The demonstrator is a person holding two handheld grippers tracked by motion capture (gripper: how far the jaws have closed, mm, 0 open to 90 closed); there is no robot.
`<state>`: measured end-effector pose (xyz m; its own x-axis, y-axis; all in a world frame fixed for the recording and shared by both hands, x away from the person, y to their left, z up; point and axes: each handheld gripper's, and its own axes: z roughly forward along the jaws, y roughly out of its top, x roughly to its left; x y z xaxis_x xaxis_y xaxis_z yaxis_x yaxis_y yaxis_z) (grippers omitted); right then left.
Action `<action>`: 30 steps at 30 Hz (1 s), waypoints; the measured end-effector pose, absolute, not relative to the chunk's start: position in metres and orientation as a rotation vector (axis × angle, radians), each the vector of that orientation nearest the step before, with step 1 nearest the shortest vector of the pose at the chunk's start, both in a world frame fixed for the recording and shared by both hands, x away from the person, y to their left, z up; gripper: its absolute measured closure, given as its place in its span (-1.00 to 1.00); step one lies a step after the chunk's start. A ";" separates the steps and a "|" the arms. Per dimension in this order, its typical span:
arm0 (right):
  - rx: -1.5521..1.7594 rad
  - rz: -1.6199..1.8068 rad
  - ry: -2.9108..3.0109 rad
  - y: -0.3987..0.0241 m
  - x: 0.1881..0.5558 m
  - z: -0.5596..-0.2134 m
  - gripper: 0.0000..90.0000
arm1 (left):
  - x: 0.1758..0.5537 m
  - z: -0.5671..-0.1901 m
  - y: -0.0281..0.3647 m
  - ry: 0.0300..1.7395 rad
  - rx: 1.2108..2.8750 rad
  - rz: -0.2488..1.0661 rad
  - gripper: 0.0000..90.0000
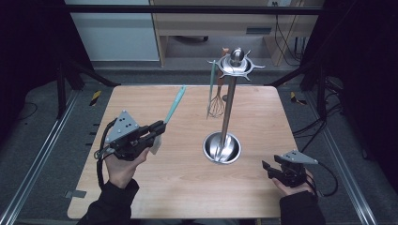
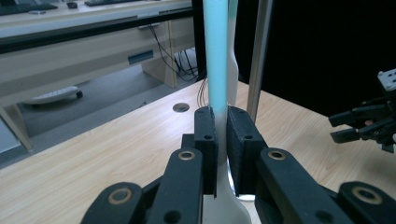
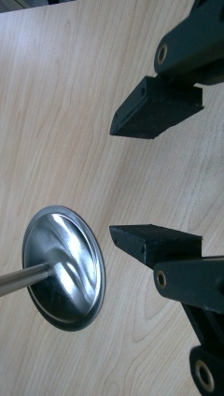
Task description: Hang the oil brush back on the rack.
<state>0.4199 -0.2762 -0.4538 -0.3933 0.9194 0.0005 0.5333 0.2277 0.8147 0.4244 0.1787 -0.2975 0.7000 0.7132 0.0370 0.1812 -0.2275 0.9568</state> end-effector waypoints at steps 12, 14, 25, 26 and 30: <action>1.331 1.033 2.016 -0.277 0.420 -0.455 0.01 | 0.419 -0.283 0.165 0.650 1.721 0.589 0.85; 1.329 1.031 2.019 -0.277 0.421 -0.455 0.01 | 0.417 -0.280 0.162 0.639 1.713 0.591 0.85; 1.335 1.026 2.024 -0.277 0.421 -0.455 0.01 | 0.412 -0.268 0.147 0.596 1.693 0.590 0.85; 1.316 1.016 2.021 -0.277 0.422 -0.456 0.01 | 0.412 -0.267 0.146 0.592 1.690 0.588 0.84; 1.321 1.014 2.021 -0.276 0.422 -0.455 0.01 | 0.412 -0.265 0.139 0.578 1.693 0.584 0.85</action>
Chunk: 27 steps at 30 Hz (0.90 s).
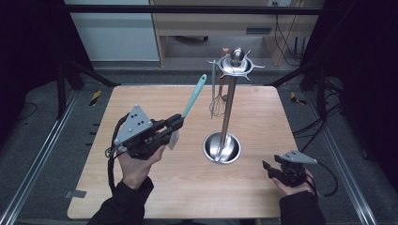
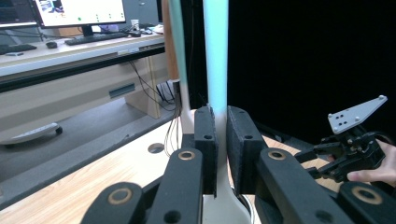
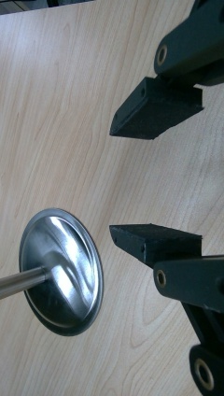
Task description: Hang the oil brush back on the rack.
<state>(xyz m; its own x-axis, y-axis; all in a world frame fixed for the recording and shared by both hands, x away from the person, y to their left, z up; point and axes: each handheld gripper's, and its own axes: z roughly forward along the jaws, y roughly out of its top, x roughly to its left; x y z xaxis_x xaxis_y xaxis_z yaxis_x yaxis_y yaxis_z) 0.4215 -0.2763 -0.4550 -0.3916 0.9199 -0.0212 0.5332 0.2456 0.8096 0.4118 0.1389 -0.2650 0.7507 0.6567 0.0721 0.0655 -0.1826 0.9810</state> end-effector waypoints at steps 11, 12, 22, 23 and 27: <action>1.319 1.009 2.026 -0.276 0.422 -0.456 0.02 | 0.416 -0.261 0.126 0.570 1.696 0.597 0.85; 1.319 1.009 2.026 -0.276 0.422 -0.456 0.02 | 0.416 -0.261 0.126 0.571 1.696 0.597 0.85; 1.313 1.008 2.031 -0.276 0.422 -0.456 0.02 | 0.421 -0.264 0.119 0.577 1.711 0.592 0.85; 1.313 1.007 2.031 -0.276 0.422 -0.456 0.02 | 0.422 -0.264 0.119 0.578 1.712 0.589 0.84; 1.313 1.009 2.031 -0.276 0.422 -0.456 0.02 | 0.423 -0.265 0.116 0.578 1.716 0.586 0.84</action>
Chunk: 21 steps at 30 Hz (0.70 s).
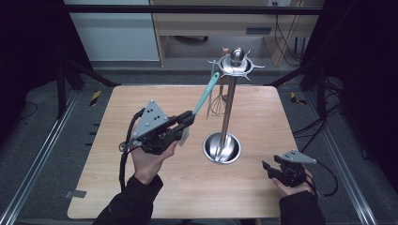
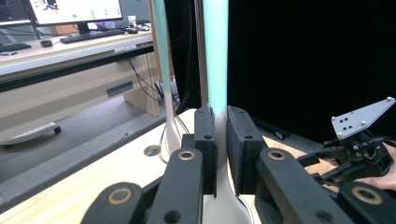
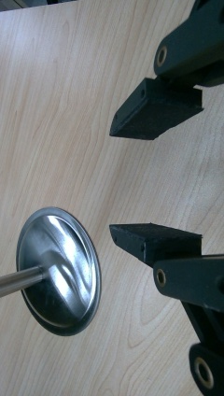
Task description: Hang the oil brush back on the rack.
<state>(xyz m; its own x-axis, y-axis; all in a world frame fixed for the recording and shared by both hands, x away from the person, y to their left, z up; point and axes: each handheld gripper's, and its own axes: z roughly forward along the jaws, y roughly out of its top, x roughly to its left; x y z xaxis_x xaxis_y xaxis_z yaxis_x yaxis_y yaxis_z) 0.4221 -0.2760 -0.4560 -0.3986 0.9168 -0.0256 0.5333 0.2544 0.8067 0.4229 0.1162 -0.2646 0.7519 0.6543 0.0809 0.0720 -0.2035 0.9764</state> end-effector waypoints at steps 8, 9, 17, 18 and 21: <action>1.314 1.008 2.032 -0.276 0.422 -0.456 0.02 | 0.424 -0.265 0.112 0.576 1.736 0.588 0.84; 1.314 1.008 2.033 -0.276 0.422 -0.456 0.02 | 0.424 -0.265 0.111 0.577 1.738 0.589 0.84; 1.318 1.010 2.033 -0.275 0.422 -0.456 0.03 | 0.427 -0.267 0.106 0.584 1.752 0.595 0.84; 1.319 1.010 2.033 -0.275 0.422 -0.456 0.03 | 0.428 -0.268 0.106 0.585 1.754 0.597 0.84; 1.315 1.009 2.032 -0.276 0.422 -0.456 0.03 | 0.429 -0.269 0.104 0.588 1.755 0.599 0.84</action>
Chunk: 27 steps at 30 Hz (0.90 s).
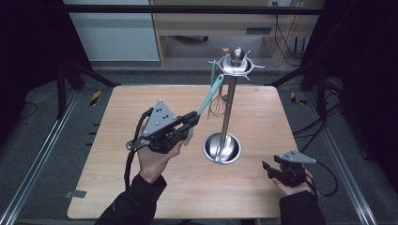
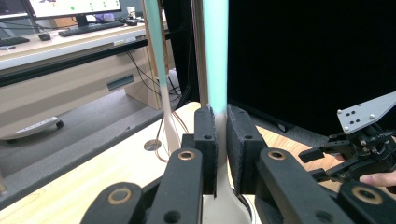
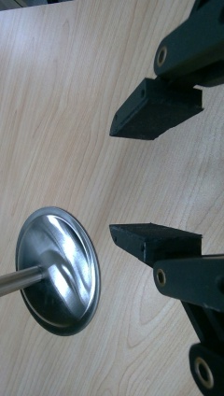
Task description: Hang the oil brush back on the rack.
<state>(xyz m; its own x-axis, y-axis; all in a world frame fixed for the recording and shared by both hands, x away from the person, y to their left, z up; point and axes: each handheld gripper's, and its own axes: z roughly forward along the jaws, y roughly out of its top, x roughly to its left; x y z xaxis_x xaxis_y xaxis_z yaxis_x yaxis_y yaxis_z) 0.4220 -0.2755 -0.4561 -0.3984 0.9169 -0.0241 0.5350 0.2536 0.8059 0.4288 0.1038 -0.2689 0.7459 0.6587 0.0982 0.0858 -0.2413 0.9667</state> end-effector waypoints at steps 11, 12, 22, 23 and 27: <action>1.315 1.007 2.034 -0.275 0.422 -0.456 0.03 | 0.436 -0.272 0.093 0.608 1.765 0.614 0.84; 1.311 1.006 2.034 -0.276 0.422 -0.456 0.03 | 0.437 -0.273 0.093 0.608 1.766 0.615 0.84; 1.313 1.007 2.035 -0.276 0.422 -0.456 0.03 | 0.444 -0.278 0.085 0.621 1.747 0.603 0.84; 1.312 1.008 2.034 -0.276 0.422 -0.456 0.03 | 0.444 -0.278 0.084 0.621 1.746 0.601 0.84; 1.315 1.010 2.035 -0.276 0.422 -0.456 0.03 | 0.446 -0.280 0.083 0.622 1.739 0.603 0.84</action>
<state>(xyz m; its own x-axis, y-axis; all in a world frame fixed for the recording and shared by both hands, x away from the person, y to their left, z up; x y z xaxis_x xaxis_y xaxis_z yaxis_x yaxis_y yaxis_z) 0.4222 -0.2757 -0.4558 -0.4002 0.9161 -0.0231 0.5358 0.2543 0.8051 0.4456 0.0829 -0.2798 0.7293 0.6795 0.0805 0.1017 -0.2240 0.9693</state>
